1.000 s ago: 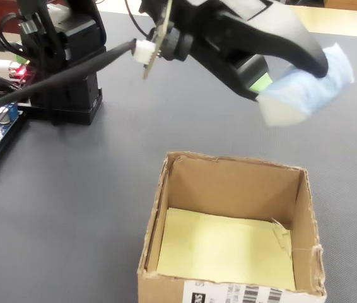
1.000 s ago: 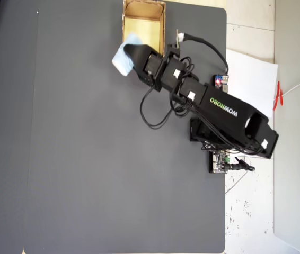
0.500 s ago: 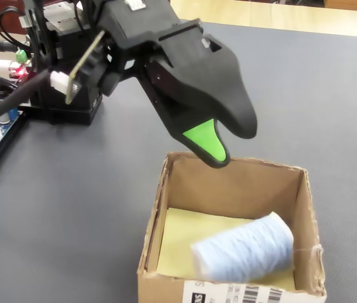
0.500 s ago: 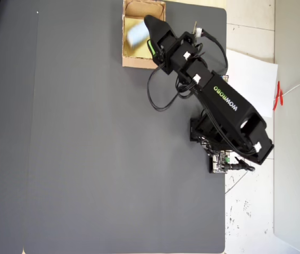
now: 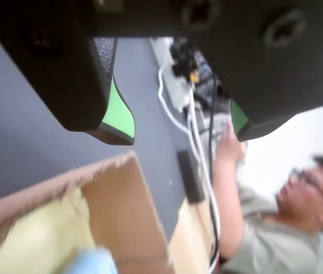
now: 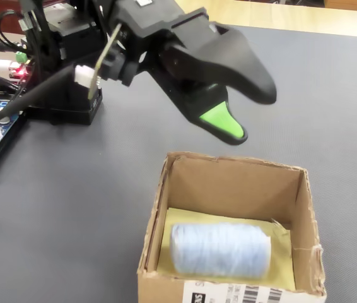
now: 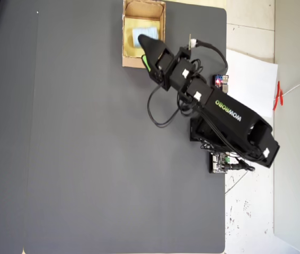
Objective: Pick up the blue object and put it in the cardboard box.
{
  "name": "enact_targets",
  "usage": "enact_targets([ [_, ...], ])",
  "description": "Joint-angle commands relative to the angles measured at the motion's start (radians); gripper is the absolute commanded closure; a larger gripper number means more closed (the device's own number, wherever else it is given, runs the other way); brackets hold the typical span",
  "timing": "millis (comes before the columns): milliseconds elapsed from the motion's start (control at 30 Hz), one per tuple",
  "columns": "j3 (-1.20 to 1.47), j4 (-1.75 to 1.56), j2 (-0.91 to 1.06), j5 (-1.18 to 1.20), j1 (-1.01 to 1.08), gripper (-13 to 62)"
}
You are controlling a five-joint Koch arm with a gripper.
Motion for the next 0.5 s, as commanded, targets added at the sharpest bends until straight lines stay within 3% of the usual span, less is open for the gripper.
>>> enact_targets([
  [0,-0.012,-0.141,0.06,0.055,-0.064,15.6],
  [467,0.382,-0.199,0.308,0.046,-0.453,15.3],
])
